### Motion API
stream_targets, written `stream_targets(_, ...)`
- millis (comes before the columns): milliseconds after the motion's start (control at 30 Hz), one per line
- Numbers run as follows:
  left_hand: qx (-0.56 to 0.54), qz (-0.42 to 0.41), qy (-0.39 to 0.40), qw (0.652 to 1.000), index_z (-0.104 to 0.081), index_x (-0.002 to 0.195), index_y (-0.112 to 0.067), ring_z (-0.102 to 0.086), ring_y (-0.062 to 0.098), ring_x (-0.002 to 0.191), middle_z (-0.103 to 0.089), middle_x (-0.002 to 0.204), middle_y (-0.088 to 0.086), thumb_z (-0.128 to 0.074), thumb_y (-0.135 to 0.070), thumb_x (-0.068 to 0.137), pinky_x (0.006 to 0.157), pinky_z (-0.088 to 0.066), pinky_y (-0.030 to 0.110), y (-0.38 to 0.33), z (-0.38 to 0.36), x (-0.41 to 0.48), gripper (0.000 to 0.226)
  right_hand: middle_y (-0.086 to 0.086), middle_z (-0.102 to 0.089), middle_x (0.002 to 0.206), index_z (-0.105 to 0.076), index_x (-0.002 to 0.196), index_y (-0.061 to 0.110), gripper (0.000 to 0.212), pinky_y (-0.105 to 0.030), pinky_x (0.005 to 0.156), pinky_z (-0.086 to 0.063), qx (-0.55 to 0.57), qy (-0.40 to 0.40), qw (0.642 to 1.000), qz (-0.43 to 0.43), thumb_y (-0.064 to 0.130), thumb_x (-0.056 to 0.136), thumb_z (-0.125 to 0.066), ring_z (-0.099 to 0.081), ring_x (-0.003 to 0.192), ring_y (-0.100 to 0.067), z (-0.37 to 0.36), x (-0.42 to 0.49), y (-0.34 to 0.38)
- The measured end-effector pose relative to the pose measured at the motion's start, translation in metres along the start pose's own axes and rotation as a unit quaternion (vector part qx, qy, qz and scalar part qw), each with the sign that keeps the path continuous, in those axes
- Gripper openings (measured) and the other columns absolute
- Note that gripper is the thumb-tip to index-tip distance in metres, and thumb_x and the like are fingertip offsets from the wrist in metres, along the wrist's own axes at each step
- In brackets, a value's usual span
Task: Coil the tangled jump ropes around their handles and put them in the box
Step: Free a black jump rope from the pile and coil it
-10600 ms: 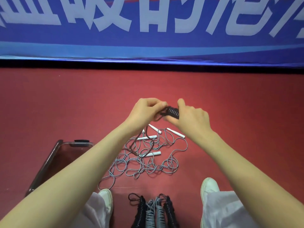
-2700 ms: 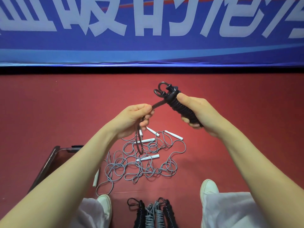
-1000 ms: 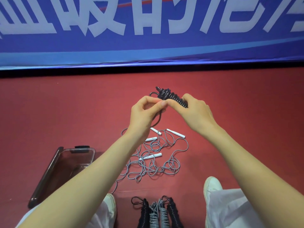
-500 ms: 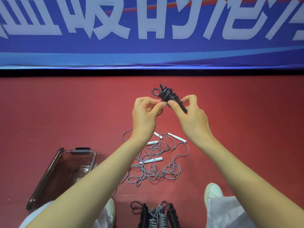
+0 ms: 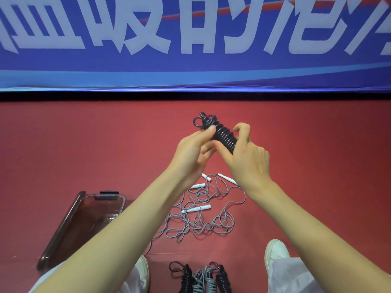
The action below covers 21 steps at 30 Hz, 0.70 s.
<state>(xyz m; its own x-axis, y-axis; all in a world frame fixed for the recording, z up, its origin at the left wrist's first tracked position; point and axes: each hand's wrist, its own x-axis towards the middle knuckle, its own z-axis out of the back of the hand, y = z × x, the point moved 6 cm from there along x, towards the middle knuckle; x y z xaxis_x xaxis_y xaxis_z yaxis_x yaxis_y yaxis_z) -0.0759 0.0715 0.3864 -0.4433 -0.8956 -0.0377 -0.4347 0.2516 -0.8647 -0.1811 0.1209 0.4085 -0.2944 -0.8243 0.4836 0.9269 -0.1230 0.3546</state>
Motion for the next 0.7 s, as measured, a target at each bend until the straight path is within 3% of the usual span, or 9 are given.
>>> stream_targets(133,-0.032,-0.019,-0.043,0.998,-0.064,0.095,-0.007,-0.068,0.014,0.077,-0.068,0.086,0.006,-0.06,-0.016,0.093,0.076,-0.052,0.024,-0.005,0.01,0.001,0.01,-0.013,-0.069,0.079,-0.04,0.11,0.009,0.053,-0.031,0.048,-0.027,0.016,-0.063,0.994,0.084,0.055,0.088,-0.053,-0.066,0.062,-0.04,-0.001,-0.008,0.018)
stream_targets(233,0.003,-0.041,-0.026,0.999,-0.064,0.094,-0.01,-0.068,0.011,0.077,-0.067,0.088,0.002,-0.061,-0.013,0.091,0.073,-0.052,0.022,-0.006,0.011,-0.001,0.005,-0.014,-0.068,0.099,-0.04,0.119,0.008,0.054,-0.036,0.058,-0.029,0.046,0.023,0.998,0.033,0.053,0.092,-0.051,-0.064,0.086,-0.042,-0.014,-0.009,0.012)
stream_targets(300,0.018,-0.048,-0.007,0.999,-0.064,0.097,-0.012,-0.066,0.011,0.079,-0.065,0.089,0.001,-0.063,-0.012,0.088,0.071,-0.051,0.022,-0.007,0.01,0.0,0.008,-0.007,-0.067,0.104,-0.033,0.114,0.017,0.049,-0.037,0.063,-0.035,0.079,0.096,0.992,0.016,0.057,0.091,-0.048,-0.063,0.091,-0.038,-0.024,-0.01,0.006)
stream_targets(400,0.049,-0.046,0.013,0.998,-0.064,0.096,-0.014,-0.064,0.01,0.077,-0.064,0.086,0.0,-0.065,-0.016,0.084,0.075,-0.052,0.024,-0.01,0.01,0.001,0.013,-0.001,-0.06,0.113,-0.041,0.108,0.025,0.041,-0.041,0.085,-0.049,0.286,0.2,0.937,-0.031,0.055,0.086,-0.058,-0.061,0.094,-0.017,-0.032,-0.004,-0.002)
stream_targets(467,0.051,-0.018,0.027,0.998,-0.064,0.096,-0.013,-0.065,0.012,0.073,-0.066,0.082,0.0,-0.067,-0.024,0.078,0.086,-0.051,0.037,-0.009,0.011,0.002,0.021,-0.006,-0.056,0.122,-0.05,0.115,0.021,0.035,-0.032,0.095,-0.049,0.393,0.169,0.901,-0.074,0.038,0.087,-0.064,-0.058,0.096,-0.006,-0.021,0.008,-0.015)
stream_targets(533,0.071,0.006,0.057,0.996,-0.064,0.099,-0.011,-0.064,0.017,0.077,-0.068,0.083,0.003,-0.072,-0.022,0.078,0.098,-0.046,0.05,-0.005,0.01,-0.001,0.025,-0.005,-0.057,0.123,-0.052,0.122,0.019,0.038,-0.034,0.093,-0.051,0.491,0.143,0.851,-0.12,0.024,0.087,-0.066,-0.06,0.096,-0.008,-0.009,0.015,-0.026)
stream_targets(600,0.08,0.029,0.1,0.991,-0.065,0.104,-0.009,-0.062,0.02,0.081,-0.067,0.09,0.008,-0.066,-0.018,0.081,0.097,-0.047,0.052,0.002,0.004,-0.006,0.025,-0.006,-0.061,0.112,-0.056,0.119,0.019,0.036,-0.034,0.086,-0.056,0.57,0.161,0.797,-0.12,0.016,0.085,-0.066,-0.065,0.086,-0.015,-0.003,0.015,-0.025)
stream_targets(700,0.048,0.054,0.128,0.989,-0.063,0.109,-0.006,-0.062,0.016,0.081,-0.066,0.093,0.008,-0.06,-0.016,0.081,0.081,-0.056,0.041,0.008,-0.003,-0.011,0.029,-0.009,-0.061,0.094,-0.064,0.104,0.013,0.031,-0.028,0.077,-0.056,0.6,0.163,0.779,-0.079,0.013,0.073,-0.07,-0.063,0.07,-0.014,0.003,0.013,-0.021)
